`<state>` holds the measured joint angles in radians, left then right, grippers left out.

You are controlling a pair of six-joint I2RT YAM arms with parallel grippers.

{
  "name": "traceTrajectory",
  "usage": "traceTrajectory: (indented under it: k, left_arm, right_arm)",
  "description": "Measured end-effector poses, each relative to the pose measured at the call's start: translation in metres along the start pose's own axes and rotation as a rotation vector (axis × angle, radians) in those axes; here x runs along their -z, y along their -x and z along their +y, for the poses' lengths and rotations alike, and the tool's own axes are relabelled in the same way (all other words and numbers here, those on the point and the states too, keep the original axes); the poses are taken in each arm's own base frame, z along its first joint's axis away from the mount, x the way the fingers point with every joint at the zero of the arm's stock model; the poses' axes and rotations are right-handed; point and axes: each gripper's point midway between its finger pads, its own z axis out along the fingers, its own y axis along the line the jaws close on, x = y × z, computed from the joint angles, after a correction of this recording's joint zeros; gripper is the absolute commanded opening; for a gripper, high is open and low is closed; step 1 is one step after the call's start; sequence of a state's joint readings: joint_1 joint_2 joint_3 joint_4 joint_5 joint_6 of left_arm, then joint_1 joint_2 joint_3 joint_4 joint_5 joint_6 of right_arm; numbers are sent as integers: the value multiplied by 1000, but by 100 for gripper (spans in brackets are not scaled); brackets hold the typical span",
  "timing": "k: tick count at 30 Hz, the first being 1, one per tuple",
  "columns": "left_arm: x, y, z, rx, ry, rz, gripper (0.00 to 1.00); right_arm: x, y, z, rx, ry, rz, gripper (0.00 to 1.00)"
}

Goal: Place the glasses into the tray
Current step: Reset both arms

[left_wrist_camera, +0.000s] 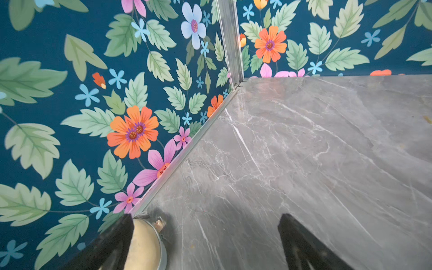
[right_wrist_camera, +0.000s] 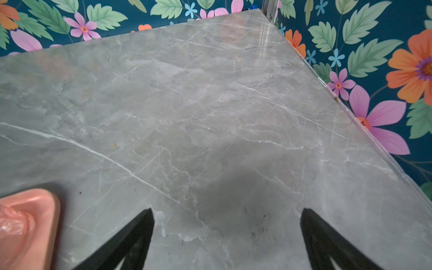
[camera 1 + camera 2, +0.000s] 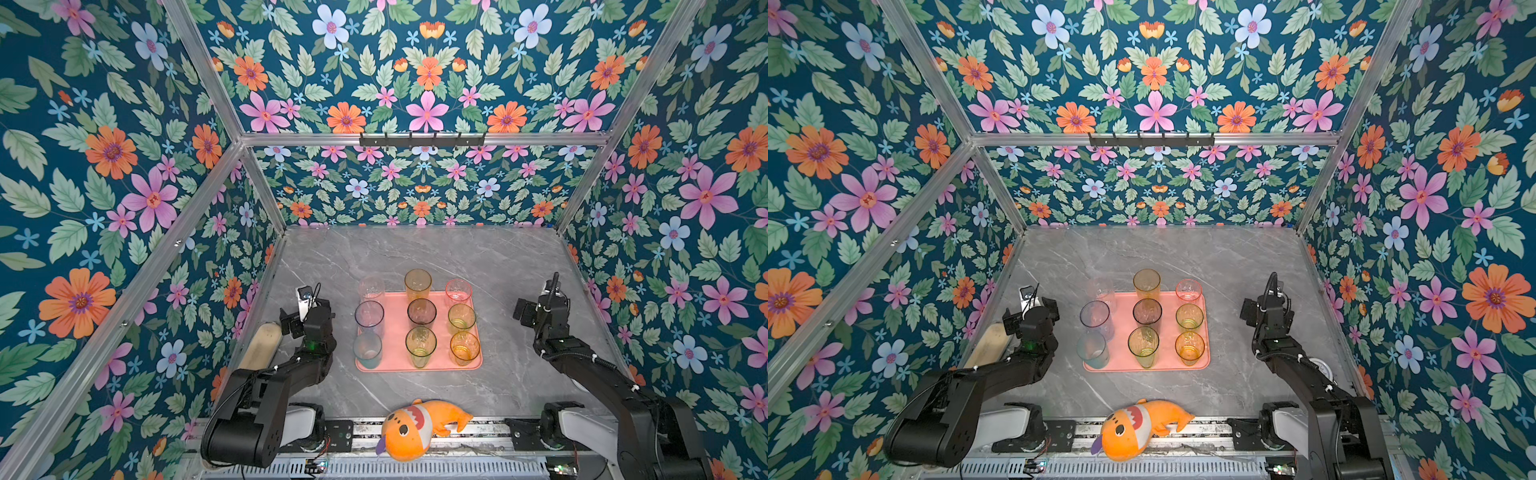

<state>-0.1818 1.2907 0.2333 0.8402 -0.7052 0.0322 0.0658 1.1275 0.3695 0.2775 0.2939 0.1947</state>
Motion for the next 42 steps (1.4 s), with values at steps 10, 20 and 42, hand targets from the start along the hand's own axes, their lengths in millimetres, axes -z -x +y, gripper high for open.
traceTrajectory:
  k: [10,20,42]
  left_arm:
    - [-6,5,-13,49,-85,-50,99]
    - [-11,17,-24,66,-150,-102,99]
    - [-18,6,-55,83,-290,-95,99]
  right_arm:
    - [-10,10,9,21,49,-109,99]
    - [-27,12,14,61,71,-175,99]
    - [-38,11,22,45,187,-171,99]
